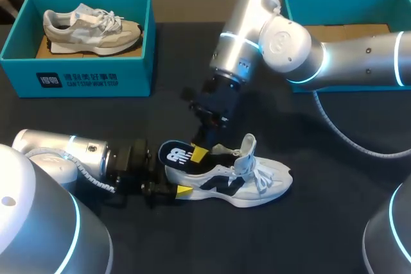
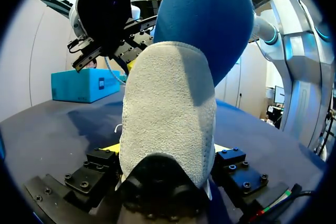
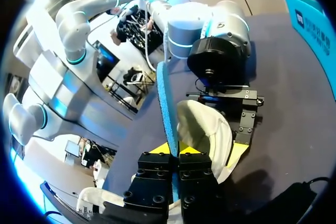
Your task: Take the shoe out of the shoebox, open the shoe tongue, remove and reinsert the insole, then place the shoe into the shoebox
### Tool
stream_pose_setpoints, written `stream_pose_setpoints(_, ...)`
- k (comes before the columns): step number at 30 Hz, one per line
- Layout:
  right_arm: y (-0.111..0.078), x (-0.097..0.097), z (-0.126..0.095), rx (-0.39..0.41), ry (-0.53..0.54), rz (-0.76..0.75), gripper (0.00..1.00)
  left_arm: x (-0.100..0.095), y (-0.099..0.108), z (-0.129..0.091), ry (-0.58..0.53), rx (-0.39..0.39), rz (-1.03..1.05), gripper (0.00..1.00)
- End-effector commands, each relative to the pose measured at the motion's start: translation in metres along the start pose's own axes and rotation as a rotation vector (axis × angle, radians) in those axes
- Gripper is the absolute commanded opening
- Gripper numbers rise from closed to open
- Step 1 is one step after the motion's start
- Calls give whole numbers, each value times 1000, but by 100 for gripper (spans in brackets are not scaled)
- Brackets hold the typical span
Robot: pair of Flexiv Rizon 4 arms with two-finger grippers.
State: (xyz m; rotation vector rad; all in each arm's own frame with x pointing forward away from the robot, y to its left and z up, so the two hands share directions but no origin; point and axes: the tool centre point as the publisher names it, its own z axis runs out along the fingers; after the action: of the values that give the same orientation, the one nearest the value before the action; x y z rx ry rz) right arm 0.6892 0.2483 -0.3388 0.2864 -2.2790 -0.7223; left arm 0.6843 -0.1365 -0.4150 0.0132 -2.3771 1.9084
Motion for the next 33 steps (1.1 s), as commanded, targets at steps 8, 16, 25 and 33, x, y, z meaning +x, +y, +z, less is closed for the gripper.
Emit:
stream_pose_setpoints(8,27,6,-15,23,-72,-47,0,0,0,1,-4,-2,0,0)
stream_pose_setpoints(16,54,11,-32,8,-140,-129,0,0,0,1,-4,-2,0,0)
stream_pose_setpoints(25,54,11,-32,8,-140,-129,0,0,0,1,-4,-2,0,0)
stream_pose_setpoints(33,57,10,-32,-1,-143,-144,0,0,0,1,-4,-2,0,0)
